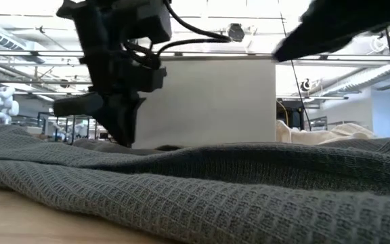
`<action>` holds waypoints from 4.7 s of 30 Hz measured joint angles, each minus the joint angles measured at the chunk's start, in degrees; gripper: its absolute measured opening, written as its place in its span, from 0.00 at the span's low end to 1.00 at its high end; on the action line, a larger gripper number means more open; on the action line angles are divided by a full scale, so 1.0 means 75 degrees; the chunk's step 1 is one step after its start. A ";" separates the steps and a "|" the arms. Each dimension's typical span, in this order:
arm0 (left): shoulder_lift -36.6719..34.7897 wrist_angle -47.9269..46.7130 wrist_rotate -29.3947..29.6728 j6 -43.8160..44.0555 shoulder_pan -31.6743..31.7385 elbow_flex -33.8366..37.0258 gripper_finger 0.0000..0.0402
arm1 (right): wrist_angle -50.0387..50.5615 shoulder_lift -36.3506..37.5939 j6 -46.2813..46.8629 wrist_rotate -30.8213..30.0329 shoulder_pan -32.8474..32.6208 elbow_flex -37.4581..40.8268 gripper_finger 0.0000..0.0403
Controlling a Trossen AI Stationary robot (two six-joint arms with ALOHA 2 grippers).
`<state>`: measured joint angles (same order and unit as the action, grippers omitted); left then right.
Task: Fold towel
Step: Fold the gray towel
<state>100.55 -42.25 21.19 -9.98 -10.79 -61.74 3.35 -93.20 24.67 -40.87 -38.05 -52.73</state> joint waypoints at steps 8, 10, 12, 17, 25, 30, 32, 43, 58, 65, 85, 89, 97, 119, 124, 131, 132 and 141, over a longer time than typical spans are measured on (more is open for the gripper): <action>-0.0155 -0.1252 0.0699 0.1474 -0.1021 -0.0145 0.28 | -0.1464 -0.1070 -0.0648 0.0228 0.1410 0.0000 0.41; -0.0240 -0.1292 0.0674 0.1971 -0.1293 -0.0133 0.28 | -0.2056 -0.1311 -0.0891 0.0680 0.1760 0.0000 0.41; -0.0312 -0.1259 0.0653 0.2417 -0.1568 -0.0122 0.28 | -0.2570 -0.1521 -0.1006 0.0985 0.2094 0.0000 0.41; -0.0388 -0.0839 0.0645 0.3269 -0.2180 -0.0095 0.28 | -0.2770 -0.1776 -0.1131 0.1121 0.2865 0.0000 0.41; -0.0388 -0.0115 0.0647 0.4287 -0.2799 0.0489 0.28 | -0.3747 -0.2332 -0.1216 0.2324 0.3585 0.0000 0.41; -0.0388 0.0291 0.0131 0.4793 -0.3120 0.0920 0.28 | -0.3965 -0.2686 -0.1338 0.2484 0.3685 -0.0227 0.41; -0.0388 0.0621 -0.0012 0.4911 -0.3257 0.1089 0.28 | -0.3963 -0.2858 -0.1476 0.2481 0.3685 -0.0459 0.41; -0.0388 0.1668 -0.0012 0.5320 -0.3802 0.1297 0.28 | -0.2277 -0.3772 -0.1868 0.1688 0.3938 -0.1940 0.41; -0.0388 0.1846 0.0009 0.5824 -0.4278 0.1297 0.28 | -0.2183 -0.3749 -0.1697 0.2850 0.4213 -0.2014 0.24; -0.0385 0.1846 0.0018 0.5934 -0.4343 0.1297 0.28 | -0.1942 -0.3749 -0.1823 0.2895 0.4216 -0.2011 0.06; -0.0385 0.1842 0.0052 0.6080 -0.4467 0.1294 0.28 | -0.3055 -0.3267 -0.2840 0.3855 0.3187 -0.2002 0.00; -0.0385 0.1843 0.0059 0.6065 -0.4467 0.1294 0.28 | -0.2997 -0.3283 -0.3056 0.4268 0.2938 -0.2000 0.03; -0.0385 0.1841 0.0064 0.6103 -0.4416 0.1294 0.28 | -0.2441 -0.3255 -0.3236 0.4271 0.2570 -0.2002 0.38; -0.0382 0.1847 0.0077 0.5929 -0.4289 0.1291 0.28 | 0.3628 -0.1280 -0.0718 0.3292 0.0434 -0.1899 0.39; -0.0382 0.1875 0.0096 0.5861 -0.4260 0.1291 0.28 | 0.3579 -0.1333 -0.0825 0.3716 0.0320 -0.1571 0.38; -0.0382 0.1917 0.0096 0.5861 -0.4249 0.1291 0.28 | 0.3574 -0.1333 -0.0768 0.3933 0.0501 -0.1301 0.38; -0.0382 0.1936 0.0093 0.5861 -0.4249 0.1291 0.28 | 0.3598 -0.1333 -0.0743 0.3937 0.0518 -0.1279 0.38; -0.0382 0.1936 0.0093 0.5862 -0.4249 0.1291 0.28 | 0.3987 -0.1336 -0.0476 0.4070 0.0582 -0.1110 0.28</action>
<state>97.69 -27.73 21.89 33.98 -42.65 -52.05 33.26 -103.22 21.10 -10.35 -33.69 -61.06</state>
